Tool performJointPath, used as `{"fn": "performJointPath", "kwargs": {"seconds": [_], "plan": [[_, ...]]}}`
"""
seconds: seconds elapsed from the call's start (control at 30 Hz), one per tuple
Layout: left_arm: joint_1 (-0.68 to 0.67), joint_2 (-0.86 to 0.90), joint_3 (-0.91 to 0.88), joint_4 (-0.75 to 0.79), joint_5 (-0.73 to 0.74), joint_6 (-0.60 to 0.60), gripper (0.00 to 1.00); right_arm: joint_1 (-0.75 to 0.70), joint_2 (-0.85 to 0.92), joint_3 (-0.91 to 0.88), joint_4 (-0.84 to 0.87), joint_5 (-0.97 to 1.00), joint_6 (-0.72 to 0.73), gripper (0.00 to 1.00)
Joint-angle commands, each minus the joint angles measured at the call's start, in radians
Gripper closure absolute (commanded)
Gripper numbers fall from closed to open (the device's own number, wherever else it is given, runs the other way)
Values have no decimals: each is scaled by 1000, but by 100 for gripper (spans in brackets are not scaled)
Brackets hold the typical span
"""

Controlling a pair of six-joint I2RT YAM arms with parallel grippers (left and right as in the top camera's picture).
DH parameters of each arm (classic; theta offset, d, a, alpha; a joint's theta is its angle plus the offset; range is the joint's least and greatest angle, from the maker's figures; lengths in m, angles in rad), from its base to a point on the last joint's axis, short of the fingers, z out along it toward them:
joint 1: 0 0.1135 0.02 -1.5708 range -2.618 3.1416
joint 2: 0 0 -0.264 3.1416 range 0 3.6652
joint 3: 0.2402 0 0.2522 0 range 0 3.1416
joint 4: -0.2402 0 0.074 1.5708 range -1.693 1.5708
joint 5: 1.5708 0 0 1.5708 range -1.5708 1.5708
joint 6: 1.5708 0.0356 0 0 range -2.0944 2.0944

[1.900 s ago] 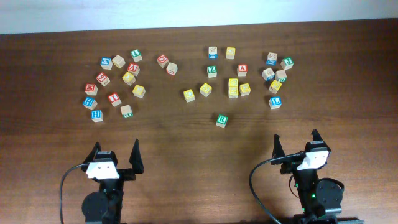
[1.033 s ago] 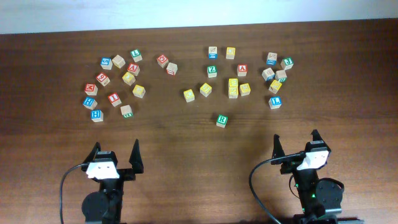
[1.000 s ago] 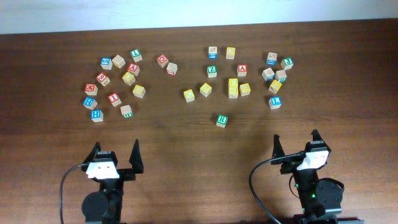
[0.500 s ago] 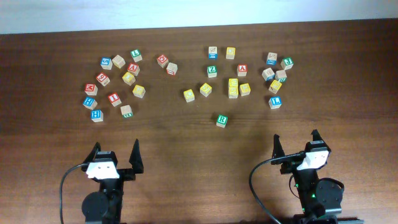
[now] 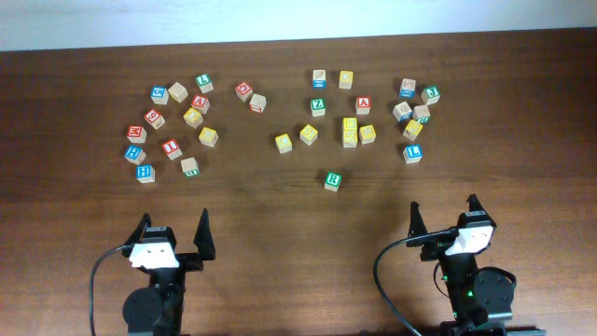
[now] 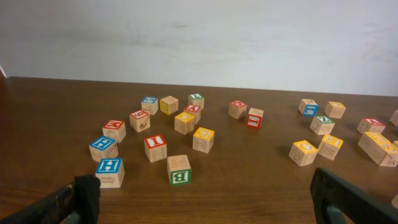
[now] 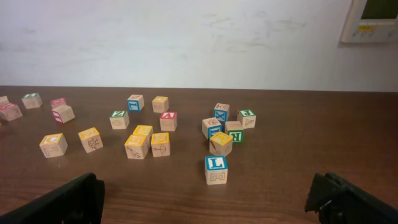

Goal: Spell out ICRA

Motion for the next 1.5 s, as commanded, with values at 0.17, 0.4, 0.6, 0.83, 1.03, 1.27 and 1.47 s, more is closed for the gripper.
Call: {"fn": "performJointPath", "kwargs": {"seconds": [0.17,0.4,0.6,0.83,1.03,1.27,1.47], "plan": [[7,-6,-3,28,21,-2,1,-6,-6,-5,-4,-5,8,2],[6,-6,-3,388,526,-86,1,-6,-6,-5,-4,-5,8,2],[6,104,321,244,480,-106,1,-6,-6,-5,-4,-5,8,2],[6,635,948,-270,814,196,1,-6,-6,-5,-4,-5,8,2],[6,1098,1326,-769,606,75,1,-6,-6,-5,-4,-5,8,2],[6,1439,1532,-953,-9,-246,1,-6,-6,-5,-4,-5,8,2],[8,1658,1554,-893,-128,-284,1,-6,-6,-5,-4,-5,8,2]]}}
